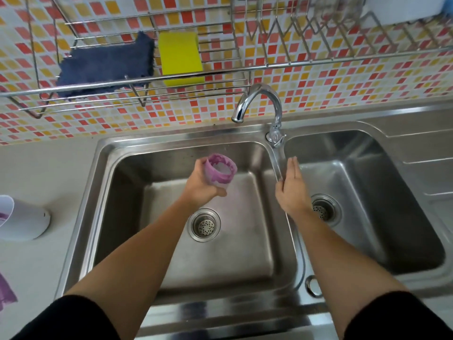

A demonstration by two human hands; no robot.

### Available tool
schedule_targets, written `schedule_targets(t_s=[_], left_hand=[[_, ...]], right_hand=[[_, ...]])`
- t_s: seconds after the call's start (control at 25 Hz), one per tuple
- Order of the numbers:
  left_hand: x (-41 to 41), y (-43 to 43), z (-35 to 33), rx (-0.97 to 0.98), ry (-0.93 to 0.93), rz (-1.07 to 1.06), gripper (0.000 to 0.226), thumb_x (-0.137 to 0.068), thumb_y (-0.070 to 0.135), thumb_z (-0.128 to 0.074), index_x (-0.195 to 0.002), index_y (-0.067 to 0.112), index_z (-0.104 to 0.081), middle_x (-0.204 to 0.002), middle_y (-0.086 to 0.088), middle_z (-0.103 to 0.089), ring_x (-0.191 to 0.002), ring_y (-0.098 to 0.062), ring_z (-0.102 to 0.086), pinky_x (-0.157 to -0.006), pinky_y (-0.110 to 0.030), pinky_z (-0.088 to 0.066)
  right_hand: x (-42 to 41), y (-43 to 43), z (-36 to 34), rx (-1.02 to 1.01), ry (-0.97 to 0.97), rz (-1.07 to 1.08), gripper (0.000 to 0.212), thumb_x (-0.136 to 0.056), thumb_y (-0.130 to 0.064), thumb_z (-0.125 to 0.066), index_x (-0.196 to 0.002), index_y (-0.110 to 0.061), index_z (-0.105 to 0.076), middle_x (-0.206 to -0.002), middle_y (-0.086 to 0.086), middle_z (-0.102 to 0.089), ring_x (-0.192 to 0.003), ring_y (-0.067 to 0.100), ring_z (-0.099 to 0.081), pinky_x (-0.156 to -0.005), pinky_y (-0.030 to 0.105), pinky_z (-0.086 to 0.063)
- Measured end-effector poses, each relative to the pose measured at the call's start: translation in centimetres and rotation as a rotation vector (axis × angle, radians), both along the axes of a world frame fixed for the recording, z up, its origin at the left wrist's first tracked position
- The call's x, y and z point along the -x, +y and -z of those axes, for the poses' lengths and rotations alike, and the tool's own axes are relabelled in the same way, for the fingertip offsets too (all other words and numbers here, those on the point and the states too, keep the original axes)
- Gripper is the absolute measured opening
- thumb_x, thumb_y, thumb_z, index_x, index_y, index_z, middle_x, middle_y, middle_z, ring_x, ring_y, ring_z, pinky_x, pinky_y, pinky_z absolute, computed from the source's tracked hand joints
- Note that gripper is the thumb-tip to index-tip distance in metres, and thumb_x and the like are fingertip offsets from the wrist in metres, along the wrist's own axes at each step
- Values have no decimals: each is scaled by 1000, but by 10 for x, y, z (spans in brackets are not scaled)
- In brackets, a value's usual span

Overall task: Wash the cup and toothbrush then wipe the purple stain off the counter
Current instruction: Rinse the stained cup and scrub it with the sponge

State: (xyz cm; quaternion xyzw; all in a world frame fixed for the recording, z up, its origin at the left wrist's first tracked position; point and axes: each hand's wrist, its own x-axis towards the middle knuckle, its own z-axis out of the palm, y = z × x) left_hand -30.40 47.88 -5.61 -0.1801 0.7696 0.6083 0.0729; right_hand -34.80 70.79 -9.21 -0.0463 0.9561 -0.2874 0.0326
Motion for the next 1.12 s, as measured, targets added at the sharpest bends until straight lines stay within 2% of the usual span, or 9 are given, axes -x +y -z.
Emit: schedule_targets(t_s=[0.08,0.16,0.24,0.36,0.52,0.64,0.8,0.96,1.12], left_hand=[[0,6,-3,-104,21,18,88,-56,-19,-76,-124,21,-37,-108,1,-58,-84,-4,-64,-86,-32,-53],[2,10,-7,-138,33,47,88,-58,-21,-74,-125,23,-36,-105,6,-58,-77,6,-64,-83,-26,-53],[5,12,-9,-189,49,61,89,-59,-22,-73,-127,21,-35,-107,5,-57,-86,-1,-63,-86,-30,-53],[7,14,-10,-247,79,72,90,-59,-21,-75,-129,18,-35,-114,2,-56,-104,-14,-59,-89,-33,-54],[1,17,-13,-279,66,75,84,-64,-6,-81,-129,21,-36,-121,-2,-54,-108,-16,-58,-74,-24,-56],[2,16,-12,-262,81,72,85,-64,-4,-82,-131,20,-36,-125,-3,-53,-113,-17,-56,-75,-23,-56],[2,18,-11,-256,91,66,82,-64,-11,-79,-130,17,-38,-126,-6,-53,-111,-18,-57,-74,-30,-59],[2,23,-4,-186,38,94,72,-68,-7,-78,-127,14,-42,-113,2,-57,-94,-4,-58,-67,-8,-51],[5,27,0,-138,-21,32,63,-68,-1,-79,-122,12,-49,-101,6,-62,-86,-2,-59,-65,-6,-51]], right_hand=[[31,-5,-20,36,-30,11,77,-87,-8,-50,-148,-4,-2,-158,9,-3,-144,25,-14,-115,32,-18],[50,-8,-35,6,-61,-65,85,-84,-8,-55,-149,-12,0,-158,5,-6,-140,26,-24,-110,37,-29],[56,-6,-40,-128,-67,-265,89,-82,-8,-55,-149,-19,2,-158,2,-7,-141,24,-23,-108,41,-34],[57,-4,-32,-318,-34,-478,89,-80,-6,-53,-149,-17,2,-158,-4,4,-145,13,-1,-116,36,-21],[56,-14,-17,-483,-1,-483,89,-79,-7,-52,-149,-13,3,-158,1,8,-144,16,11,-119,33,-3],[53,-20,-16,-509,-3,-443,89,-80,-7,-51,-149,-14,5,-157,0,11,-144,16,14,-115,31,2],[36,-7,-9,-440,32,-393,79,-86,-12,-46,-149,-12,3,-157,2,10,-145,16,9,-116,32,2],[-7,9,19,-322,-42,-231,69,-90,-19,-39,-149,-10,-5,-158,6,2,-145,20,3,-116,35,-2],[-20,13,27,-305,-64,-160,70,-91,-26,-40,-149,-8,-5,-158,7,-1,-145,21,2,-116,37,-3]])
